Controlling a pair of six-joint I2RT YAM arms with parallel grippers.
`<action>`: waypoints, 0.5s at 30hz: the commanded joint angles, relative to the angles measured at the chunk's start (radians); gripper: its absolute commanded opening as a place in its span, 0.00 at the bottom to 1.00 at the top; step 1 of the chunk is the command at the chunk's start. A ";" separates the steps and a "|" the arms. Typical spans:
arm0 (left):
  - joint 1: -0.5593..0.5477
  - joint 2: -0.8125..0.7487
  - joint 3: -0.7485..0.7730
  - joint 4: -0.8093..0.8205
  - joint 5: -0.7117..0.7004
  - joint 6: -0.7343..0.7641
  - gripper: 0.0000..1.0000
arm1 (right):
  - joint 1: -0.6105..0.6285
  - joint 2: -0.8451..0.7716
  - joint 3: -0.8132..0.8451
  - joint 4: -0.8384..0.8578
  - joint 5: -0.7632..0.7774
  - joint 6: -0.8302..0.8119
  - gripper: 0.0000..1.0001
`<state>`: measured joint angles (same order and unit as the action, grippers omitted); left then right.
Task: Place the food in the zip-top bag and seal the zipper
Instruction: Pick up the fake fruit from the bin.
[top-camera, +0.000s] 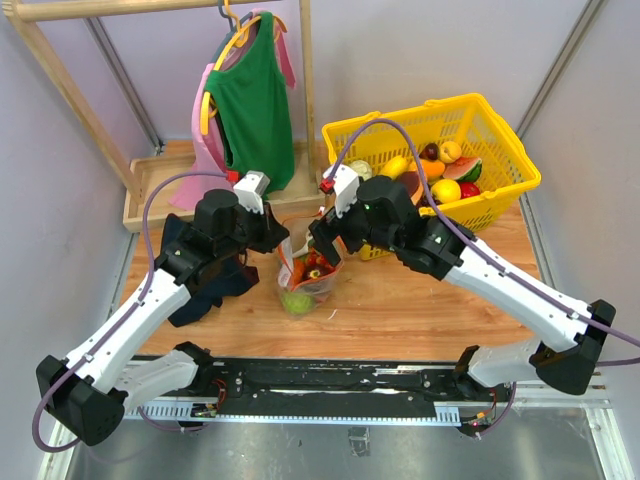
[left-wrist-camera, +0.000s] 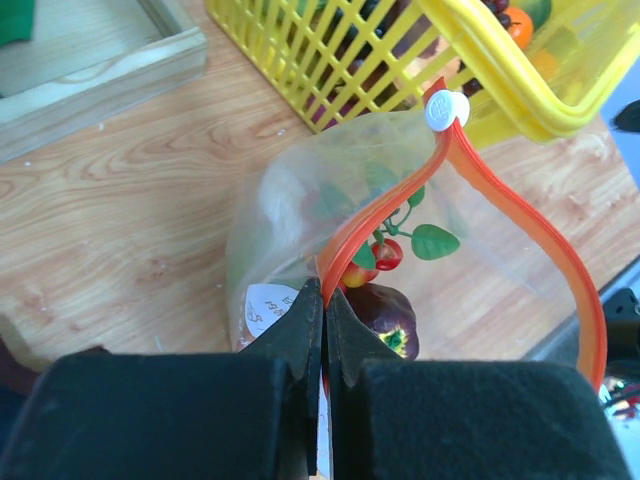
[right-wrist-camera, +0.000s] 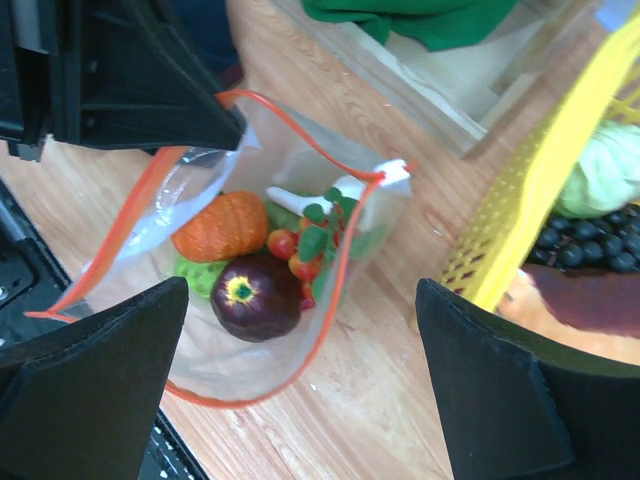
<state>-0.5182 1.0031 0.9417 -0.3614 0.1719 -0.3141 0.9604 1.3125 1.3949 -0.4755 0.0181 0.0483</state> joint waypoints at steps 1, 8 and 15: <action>0.007 -0.019 0.029 -0.005 -0.073 0.036 0.01 | -0.030 -0.020 0.069 -0.099 0.130 0.004 0.96; 0.007 -0.004 0.029 -0.023 -0.146 0.043 0.01 | -0.245 0.003 0.166 -0.202 0.095 0.035 0.96; 0.009 0.010 0.021 -0.013 -0.146 0.023 0.00 | -0.469 0.041 0.207 -0.243 0.086 0.066 0.96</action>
<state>-0.5182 1.0069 0.9424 -0.3973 0.0341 -0.2897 0.5858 1.3247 1.5665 -0.6682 0.0986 0.0799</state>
